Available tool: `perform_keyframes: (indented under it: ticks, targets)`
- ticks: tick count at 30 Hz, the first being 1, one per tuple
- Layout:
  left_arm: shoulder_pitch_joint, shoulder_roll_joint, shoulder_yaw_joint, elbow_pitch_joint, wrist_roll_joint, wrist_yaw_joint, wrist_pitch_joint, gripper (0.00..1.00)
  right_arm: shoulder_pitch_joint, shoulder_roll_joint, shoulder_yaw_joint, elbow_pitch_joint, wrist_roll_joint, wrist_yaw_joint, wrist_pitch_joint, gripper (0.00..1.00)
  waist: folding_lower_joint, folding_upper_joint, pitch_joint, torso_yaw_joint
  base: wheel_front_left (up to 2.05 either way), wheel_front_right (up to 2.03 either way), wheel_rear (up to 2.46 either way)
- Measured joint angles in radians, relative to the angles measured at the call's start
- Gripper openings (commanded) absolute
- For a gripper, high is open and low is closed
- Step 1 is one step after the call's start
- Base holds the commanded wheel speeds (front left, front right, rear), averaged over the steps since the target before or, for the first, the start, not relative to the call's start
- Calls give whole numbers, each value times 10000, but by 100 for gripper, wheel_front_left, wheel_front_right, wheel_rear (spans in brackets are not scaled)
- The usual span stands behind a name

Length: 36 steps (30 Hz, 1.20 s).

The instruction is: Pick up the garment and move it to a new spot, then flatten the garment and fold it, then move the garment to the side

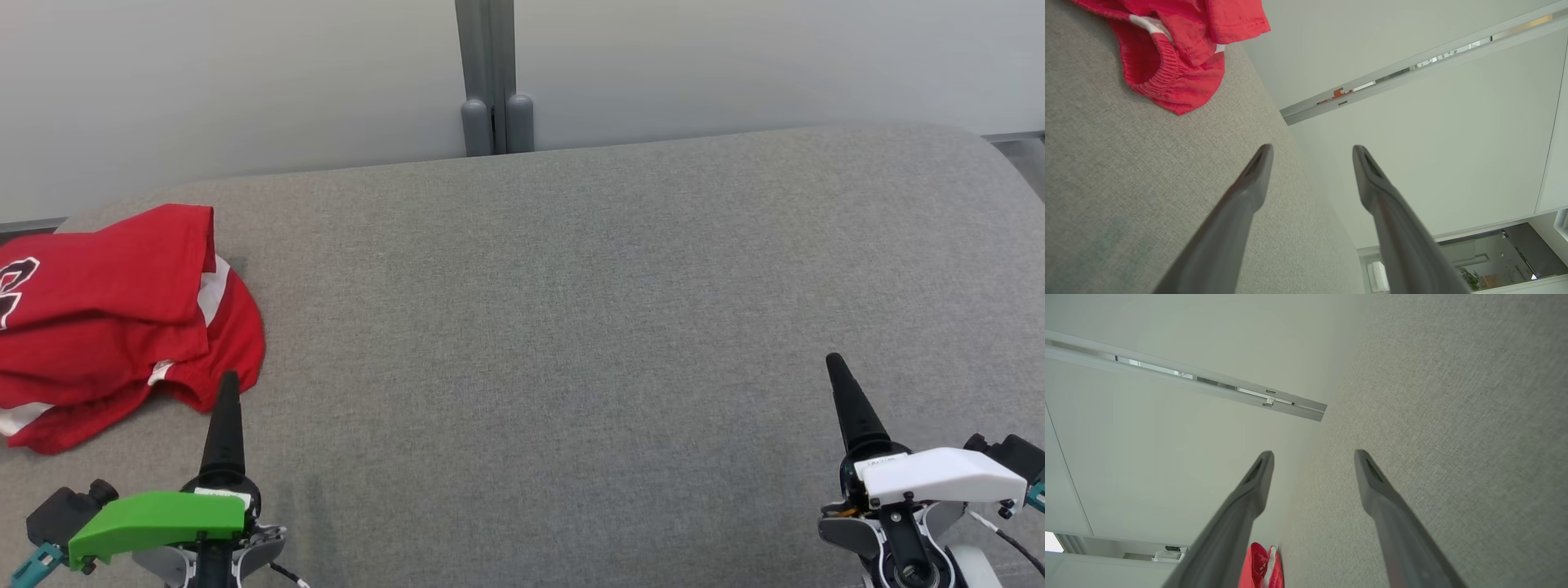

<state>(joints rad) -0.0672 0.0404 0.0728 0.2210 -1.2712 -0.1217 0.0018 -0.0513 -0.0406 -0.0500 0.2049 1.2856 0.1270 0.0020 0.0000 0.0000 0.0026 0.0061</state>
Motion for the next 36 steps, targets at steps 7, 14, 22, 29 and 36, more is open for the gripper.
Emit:
perform_keyframes:
  ticks: [7,14,22,29,36]
  targets:
    - [4,2,-140,-196,1624,65,-284,100,17,-4,267,-165,-1384,0,-272,100,0,0,-15,14,0,0,0]
    - [70,8,-213,-280,2861,88,-545,100,71,-10,499,-265,-2543,0,-531,100,0,0,-30,34,0,0,0]
    - [167,12,-362,-305,4199,161,-800,100,180,-15,719,-341,-3655,2,-796,100,0,0,-27,74,0,0,0]
    - [212,15,-428,-341,5321,249,-1016,100,213,-23,886,-378,-4600,2,-1009,100,0,0,-43,96,0,0,0]
    - [253,19,-500,-372,6192,293,-1223,100,255,-31,1007,-376,-5534,2,-1218,100,0,0,-69,117,0,0,0]
